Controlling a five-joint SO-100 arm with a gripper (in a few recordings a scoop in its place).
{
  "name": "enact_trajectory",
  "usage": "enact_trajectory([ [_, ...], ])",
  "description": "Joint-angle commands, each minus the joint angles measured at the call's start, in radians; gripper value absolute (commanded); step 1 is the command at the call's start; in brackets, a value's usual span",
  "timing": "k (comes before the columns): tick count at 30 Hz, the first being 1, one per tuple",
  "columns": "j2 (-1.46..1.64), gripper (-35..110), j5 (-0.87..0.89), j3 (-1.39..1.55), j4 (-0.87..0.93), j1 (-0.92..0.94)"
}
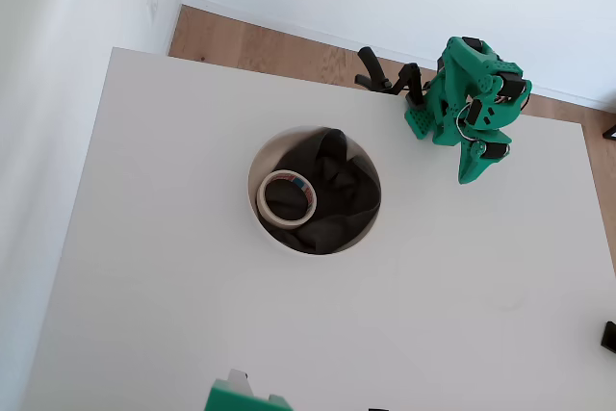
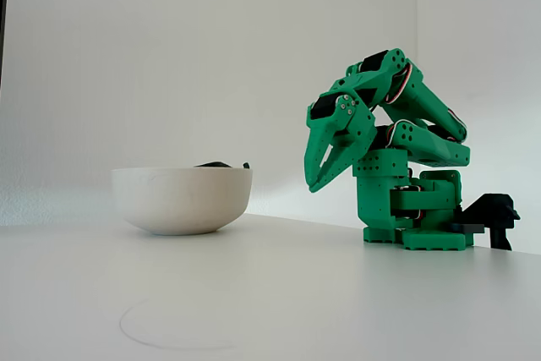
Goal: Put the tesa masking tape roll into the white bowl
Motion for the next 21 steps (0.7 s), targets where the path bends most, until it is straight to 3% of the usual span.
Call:
enact_trajectory([
  [1,0.009,-8,-0.009,0.018,-0.021,-0.002],
  [21,0.008,-8,0.055,0.015,-0.002,0.052],
])
